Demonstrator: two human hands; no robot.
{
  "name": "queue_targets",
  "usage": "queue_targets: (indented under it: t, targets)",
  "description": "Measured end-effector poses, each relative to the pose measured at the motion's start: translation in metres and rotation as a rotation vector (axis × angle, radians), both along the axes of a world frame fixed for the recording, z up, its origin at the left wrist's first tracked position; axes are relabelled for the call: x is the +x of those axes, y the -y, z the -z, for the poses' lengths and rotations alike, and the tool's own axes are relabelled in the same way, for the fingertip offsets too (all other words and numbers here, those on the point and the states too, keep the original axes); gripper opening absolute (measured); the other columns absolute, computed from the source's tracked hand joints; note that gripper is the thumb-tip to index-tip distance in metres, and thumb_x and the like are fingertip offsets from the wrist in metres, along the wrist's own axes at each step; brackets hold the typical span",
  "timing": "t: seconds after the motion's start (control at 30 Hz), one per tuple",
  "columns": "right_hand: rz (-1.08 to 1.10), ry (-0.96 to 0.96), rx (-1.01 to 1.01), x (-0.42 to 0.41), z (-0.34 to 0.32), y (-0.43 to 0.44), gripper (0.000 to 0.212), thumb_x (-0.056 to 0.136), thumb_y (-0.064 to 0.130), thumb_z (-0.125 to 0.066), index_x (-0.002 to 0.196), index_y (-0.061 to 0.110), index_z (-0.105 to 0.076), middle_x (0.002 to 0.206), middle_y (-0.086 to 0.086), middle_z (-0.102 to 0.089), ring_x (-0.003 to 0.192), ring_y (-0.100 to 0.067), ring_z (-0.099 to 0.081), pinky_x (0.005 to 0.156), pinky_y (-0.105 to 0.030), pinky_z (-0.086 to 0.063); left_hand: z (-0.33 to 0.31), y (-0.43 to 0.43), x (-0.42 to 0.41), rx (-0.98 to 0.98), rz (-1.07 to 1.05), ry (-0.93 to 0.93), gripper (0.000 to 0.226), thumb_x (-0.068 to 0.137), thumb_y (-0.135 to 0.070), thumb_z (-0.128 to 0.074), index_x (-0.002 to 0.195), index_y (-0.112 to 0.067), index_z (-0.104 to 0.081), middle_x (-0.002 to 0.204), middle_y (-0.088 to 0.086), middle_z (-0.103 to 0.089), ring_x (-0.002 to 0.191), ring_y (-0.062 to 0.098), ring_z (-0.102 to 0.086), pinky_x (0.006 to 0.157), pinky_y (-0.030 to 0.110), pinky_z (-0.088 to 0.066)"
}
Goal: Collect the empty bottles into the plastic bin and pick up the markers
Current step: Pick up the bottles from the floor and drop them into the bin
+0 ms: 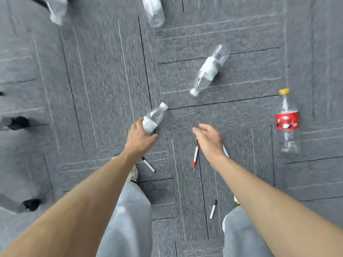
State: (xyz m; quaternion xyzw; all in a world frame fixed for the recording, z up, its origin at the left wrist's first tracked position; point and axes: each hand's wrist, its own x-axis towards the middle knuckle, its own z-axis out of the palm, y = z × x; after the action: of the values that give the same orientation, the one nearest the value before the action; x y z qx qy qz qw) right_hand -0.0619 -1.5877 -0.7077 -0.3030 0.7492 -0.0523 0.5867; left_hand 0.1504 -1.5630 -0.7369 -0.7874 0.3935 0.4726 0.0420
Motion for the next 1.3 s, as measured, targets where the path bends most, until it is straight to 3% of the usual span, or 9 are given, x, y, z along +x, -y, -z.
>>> queue_targets:
  t: [0.23, 0.37, 0.47, 0.63, 0.77, 0.93, 1.1, 1.23, 1.3]
  targets:
    - [0.039, 0.057, 0.015, 0.004, 0.069, -0.022, 0.051, 0.094, 0.039, -0.058, 0.141, 0.021, -0.047, 0.131, 0.001, -0.059, 0.110, -0.015, -0.058, 0.087, -0.028, -0.039, 0.077, 0.001, -0.001, -0.033, 0.196, 0.206, 0.110, 0.074, -0.049, -0.075, 0.154, -0.019, -0.005, 0.154, 0.013, -0.024, 0.139, 0.030, -0.032, 0.110, 0.051, -0.035]
    - [0.041, 0.063, 0.015, -0.002, 0.083, -0.033, 0.054, 0.094, 0.040, -0.057, 0.143, 0.022, -0.044, 0.131, 0.003, -0.059, 0.106, -0.012, -0.055, 0.086, -0.029, -0.037, 0.098, 0.006, -0.010, -0.055, 0.173, 0.197, 0.102, 0.073, -0.038, -0.079, 0.151, -0.021, -0.016, 0.140, 0.015, -0.043, 0.117, 0.032, -0.053, 0.091, 0.052, -0.051]
    - [0.088, 0.044, 0.020, -0.012, 0.072, -0.036, 0.055, 0.095, 0.040, -0.057, 0.144, 0.021, -0.044, 0.134, 0.002, -0.059, 0.105, -0.011, -0.053, 0.085, -0.029, -0.036, 0.081, 0.006, -0.027, -0.067, 0.106, 0.131, 0.091, 0.069, -0.030, -0.078, 0.144, -0.018, -0.028, 0.130, 0.014, -0.044, 0.101, 0.027, -0.056, 0.081, 0.047, -0.057]
    - [0.187, -0.002, -0.049, -0.035, 0.019, -0.034, 0.045, 0.098, 0.037, -0.054, 0.138, 0.017, -0.052, 0.135, -0.004, -0.060, 0.101, -0.011, -0.052, 0.072, -0.017, -0.036, 0.010, -0.007, -0.066, -0.105, -0.066, -0.181, 0.083, 0.067, -0.044, -0.072, 0.135, -0.019, -0.033, 0.117, 0.006, -0.054, 0.090, 0.021, -0.063, 0.074, 0.040, -0.059]
    - [0.299, -0.064, -0.078, -0.066, -0.031, -0.035, 0.043, 0.098, 0.036, -0.054, 0.137, 0.016, -0.055, 0.130, -0.004, -0.063, 0.097, -0.010, -0.052, 0.065, -0.005, -0.034, -0.049, -0.010, -0.106, -0.085, -0.286, -0.317, 0.070, 0.079, -0.032, -0.074, 0.135, -0.013, -0.036, 0.115, 0.008, -0.061, 0.086, 0.011, -0.066, 0.069, 0.020, -0.057]
    - [0.438, -0.099, -0.138, -0.112, -0.074, -0.033, 0.038, 0.094, 0.023, -0.060, 0.130, 0.012, -0.058, 0.123, -0.009, -0.067, 0.098, -0.013, -0.061, 0.085, -0.020, -0.041, -0.095, 0.000, -0.156, -0.040, -0.428, -0.349, 0.065, 0.064, -0.049, -0.073, 0.119, -0.021, -0.051, 0.099, -0.002, -0.065, 0.091, 0.018, -0.067, 0.086, 0.044, -0.056]
    - [0.501, -0.162, -0.208, -0.171, -0.070, -0.025, 0.039, 0.092, 0.021, -0.059, 0.130, 0.013, -0.058, 0.124, -0.006, -0.066, 0.112, -0.018, -0.063, 0.095, -0.027, -0.046, -0.101, 0.025, -0.213, -0.038, -0.360, -0.425, 0.048, 0.080, -0.031, -0.075, 0.118, -0.020, -0.048, 0.105, 0.004, -0.065, 0.081, 0.012, -0.070, 0.065, 0.023, -0.057]
    - [0.504, -0.225, -0.235, -0.216, -0.043, -0.017, 0.042, 0.092, 0.024, -0.060, 0.132, 0.015, -0.057, 0.130, -0.004, -0.063, 0.119, -0.019, -0.059, 0.103, -0.038, -0.046, -0.073, 0.048, -0.258, -0.030, -0.292, -0.438, 0.057, 0.077, -0.039, -0.077, 0.121, -0.019, -0.047, 0.105, 0.005, -0.067, 0.089, 0.021, -0.071, 0.084, 0.043, -0.058]
    - [0.493, -0.252, -0.249, -0.234, -0.023, -0.012, 0.043, 0.090, 0.021, -0.061, 0.133, 0.015, -0.057, 0.133, -0.004, -0.062, 0.121, -0.021, -0.058, 0.105, -0.039, -0.045, -0.057, 0.056, -0.279, -0.035, -0.291, -0.438, 0.058, 0.078, -0.040, -0.075, 0.123, -0.016, -0.046, 0.103, 0.007, -0.067, 0.085, 0.020, -0.070, 0.082, 0.043, -0.057]
